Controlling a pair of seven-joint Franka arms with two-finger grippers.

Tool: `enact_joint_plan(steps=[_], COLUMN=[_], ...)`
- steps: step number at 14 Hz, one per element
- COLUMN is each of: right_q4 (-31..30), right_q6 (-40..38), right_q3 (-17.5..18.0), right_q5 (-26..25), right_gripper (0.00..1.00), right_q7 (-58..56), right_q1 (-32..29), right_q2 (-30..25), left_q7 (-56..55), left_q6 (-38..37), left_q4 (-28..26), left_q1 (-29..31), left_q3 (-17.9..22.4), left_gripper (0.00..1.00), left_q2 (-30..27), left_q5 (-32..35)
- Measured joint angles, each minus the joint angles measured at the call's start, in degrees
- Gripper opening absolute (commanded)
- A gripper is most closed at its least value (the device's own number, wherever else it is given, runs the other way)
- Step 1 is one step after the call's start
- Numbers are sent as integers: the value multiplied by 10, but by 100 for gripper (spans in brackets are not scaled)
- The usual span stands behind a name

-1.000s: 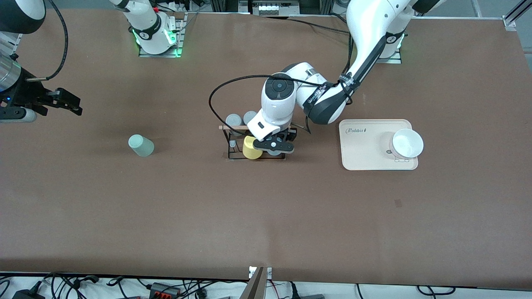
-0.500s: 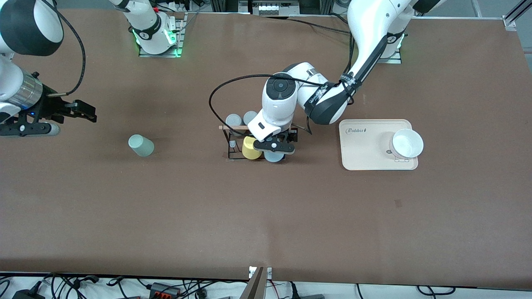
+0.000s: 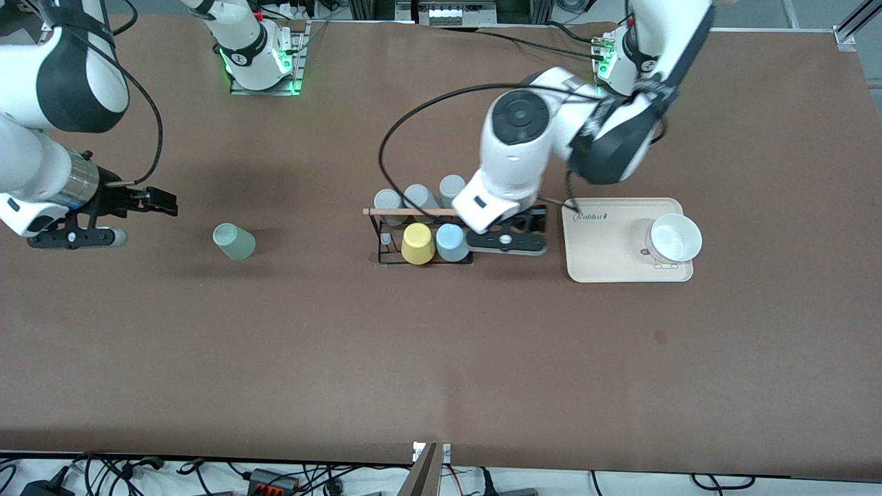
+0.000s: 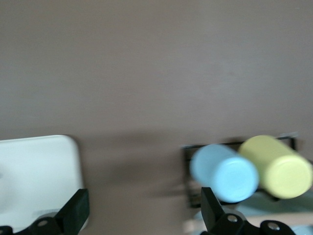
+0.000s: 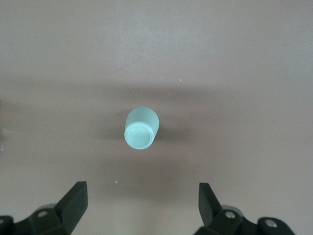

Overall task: Hang scattered cups on rack with three cups
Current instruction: 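Withdraw the left gripper while the right gripper reaches the teal cup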

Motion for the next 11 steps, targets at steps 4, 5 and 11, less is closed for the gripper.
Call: enact_joint_plan(steps=[4, 5, 11], right_q4=[-2, -2, -9], right_q6=[39, 40, 70], right_q3=[0, 0, 0], right_q5=[-2, -2, -2], right_gripper=[100, 100, 100], right_q7=[0, 0, 0], right_q1=[0, 1, 14], right_q2=[43, 51, 113], left_q7=[145, 170, 275], left_q6=[-86, -97, -195], left_q4=[0, 0, 0], left_q1=[89, 113, 244], left_q3=[1, 1, 0], left_gripper=[100, 100, 100], left_q2=[-65, -76, -127], left_q5=[0, 0, -82])
